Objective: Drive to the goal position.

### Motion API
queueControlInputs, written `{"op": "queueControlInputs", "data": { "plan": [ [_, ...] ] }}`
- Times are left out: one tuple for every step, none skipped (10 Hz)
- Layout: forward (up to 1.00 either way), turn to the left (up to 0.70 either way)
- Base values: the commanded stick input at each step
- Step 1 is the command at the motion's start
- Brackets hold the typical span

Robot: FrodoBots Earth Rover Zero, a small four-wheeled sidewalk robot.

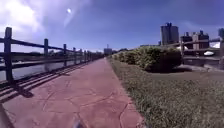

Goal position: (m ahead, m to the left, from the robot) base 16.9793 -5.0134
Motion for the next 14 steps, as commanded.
{"op": "queueControlInputs", "data": {
  "plan": [
    [0.7, 0.35],
    [0.7, 0.35],
    [0.7, 0.35],
    [0.7, 0.35],
    [0.7, 0.12],
    [0.7, 0.0],
    [0.7, 0.0],
    [0.7, 0.0],
    [0.7, 0.0],
    [0.7, 0.0],
    [0.7, 0.0],
    [0.7, 0.0],
    [0.7, 0.0],
    [0.7, 0.0]
  ]
}}
